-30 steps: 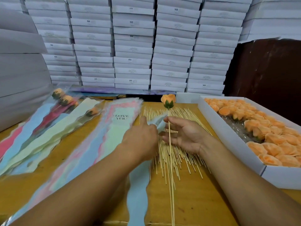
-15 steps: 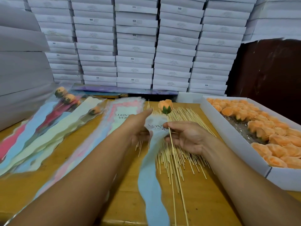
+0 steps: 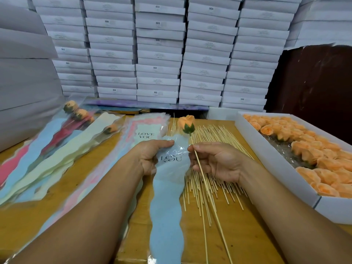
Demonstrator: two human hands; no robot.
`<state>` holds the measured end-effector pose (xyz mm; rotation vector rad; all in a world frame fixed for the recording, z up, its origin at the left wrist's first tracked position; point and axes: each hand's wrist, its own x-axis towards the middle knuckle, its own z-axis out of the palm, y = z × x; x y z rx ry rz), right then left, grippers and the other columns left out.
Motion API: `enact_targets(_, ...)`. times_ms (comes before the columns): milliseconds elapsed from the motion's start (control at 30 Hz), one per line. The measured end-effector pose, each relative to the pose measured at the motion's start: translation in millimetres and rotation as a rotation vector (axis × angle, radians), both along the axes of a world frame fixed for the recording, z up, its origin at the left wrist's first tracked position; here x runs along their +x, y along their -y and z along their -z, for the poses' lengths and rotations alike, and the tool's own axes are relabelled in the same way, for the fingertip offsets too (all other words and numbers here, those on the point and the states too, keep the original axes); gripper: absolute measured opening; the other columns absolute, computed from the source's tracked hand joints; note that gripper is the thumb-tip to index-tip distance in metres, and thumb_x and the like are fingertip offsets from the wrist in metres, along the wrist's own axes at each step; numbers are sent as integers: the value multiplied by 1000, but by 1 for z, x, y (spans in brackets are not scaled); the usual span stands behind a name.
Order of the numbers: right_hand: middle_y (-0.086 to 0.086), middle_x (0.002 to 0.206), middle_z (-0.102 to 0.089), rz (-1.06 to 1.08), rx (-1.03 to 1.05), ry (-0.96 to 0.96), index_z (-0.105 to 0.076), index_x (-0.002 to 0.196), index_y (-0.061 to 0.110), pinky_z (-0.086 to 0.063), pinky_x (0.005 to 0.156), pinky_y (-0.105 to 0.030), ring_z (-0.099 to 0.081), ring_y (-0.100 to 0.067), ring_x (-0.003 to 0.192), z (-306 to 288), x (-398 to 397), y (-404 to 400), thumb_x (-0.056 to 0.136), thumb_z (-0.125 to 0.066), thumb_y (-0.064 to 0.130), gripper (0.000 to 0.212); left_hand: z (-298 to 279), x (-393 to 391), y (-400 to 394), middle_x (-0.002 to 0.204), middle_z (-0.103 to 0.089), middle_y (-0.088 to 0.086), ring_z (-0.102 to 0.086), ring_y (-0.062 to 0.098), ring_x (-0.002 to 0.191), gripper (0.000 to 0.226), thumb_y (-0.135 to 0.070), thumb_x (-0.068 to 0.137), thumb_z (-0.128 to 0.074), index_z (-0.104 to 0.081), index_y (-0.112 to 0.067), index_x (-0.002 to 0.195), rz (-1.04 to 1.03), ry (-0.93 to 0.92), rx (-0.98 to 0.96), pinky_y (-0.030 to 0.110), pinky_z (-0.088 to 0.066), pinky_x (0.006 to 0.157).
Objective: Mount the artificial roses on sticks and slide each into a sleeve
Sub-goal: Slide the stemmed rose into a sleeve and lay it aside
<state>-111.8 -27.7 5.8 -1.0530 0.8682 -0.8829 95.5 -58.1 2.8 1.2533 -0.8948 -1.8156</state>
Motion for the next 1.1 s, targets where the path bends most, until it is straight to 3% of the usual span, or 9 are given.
enact_targets(200,-8,85,-68,99,19,-15,-74,96,7,-38,36,-16,-58,-14,61,1,-12,6,80,-70,22,22,3,4,-9,82,-74,22,-73,32,61,11,-10,77,-75,-74,1,76,85,-36,-18,39,-58,48)
enact_targets(367,-7,69,-65,173,111,53,-61,100,15,-27,27,-14,-42,-4,40,0,-25,16,94,-61,22,9,4,3,-12,105,-75,16,-75,28,85,58,-12,63,-83,-66,-1,118,125,35,-251,37,-61,71)
enact_targets(433,-3,60,-59,189,110,47,-59,102,17,-25,26,-14,-38,-2,36,1,-28,19,101,-55,25,9,6,3,-10,139,-59,3,-64,28,116,84,-10,61,-89,-57,-21,137,120,110,-426,46,-51,101)
enact_targets(500,1,55,-53,185,98,42,-60,106,16,-25,26,-14,-34,-1,35,2,-30,21,103,-52,27,14,5,2,-11,155,-38,-7,-54,34,128,94,-4,68,-88,-46,-40,144,158,132,-552,56,-43,109)
enact_targets(567,2,56,-50,184,95,45,-64,109,12,-24,27,-14,-33,-1,36,3,-32,24,104,-49,24,20,5,2,-13,148,-48,7,-64,38,113,88,2,77,-81,-45,-44,143,246,151,-625,57,-50,100)
enact_targets(633,3,60,-49,175,117,86,-66,109,5,-25,29,-13,-33,-1,39,3,-34,25,101,-48,17,22,4,4,-15,116,-60,21,-63,38,86,71,0,82,-77,-53,-42,134,341,199,-630,49,-57,82)
enact_targets(767,2,65,-52,170,176,253,-64,104,3,-28,29,-12,-37,-1,41,3,-40,28,85,-55,11,23,4,4,-18,90,-58,20,-55,35,73,48,-3,82,-77,-57,-27,119,449,249,-542,35,-51,58)
enact_targets(867,3,61,-53,206,230,333,-59,98,10,-27,28,-11,-39,0,37,5,-44,31,100,-47,14,13,5,6,-20,62,-57,3,-57,18,49,47,2,85,-74,-48,-14,121,511,260,-535,22,-47,43)
enact_targets(1100,2,51,-51,331,250,178,-53,95,8,-26,28,-10,-38,-1,32,-9,-35,70,107,-36,12,22,5,4,-21,78,-57,20,-66,31,60,32,5,81,-73,-51,-16,91,594,194,-474,30,-56,48)
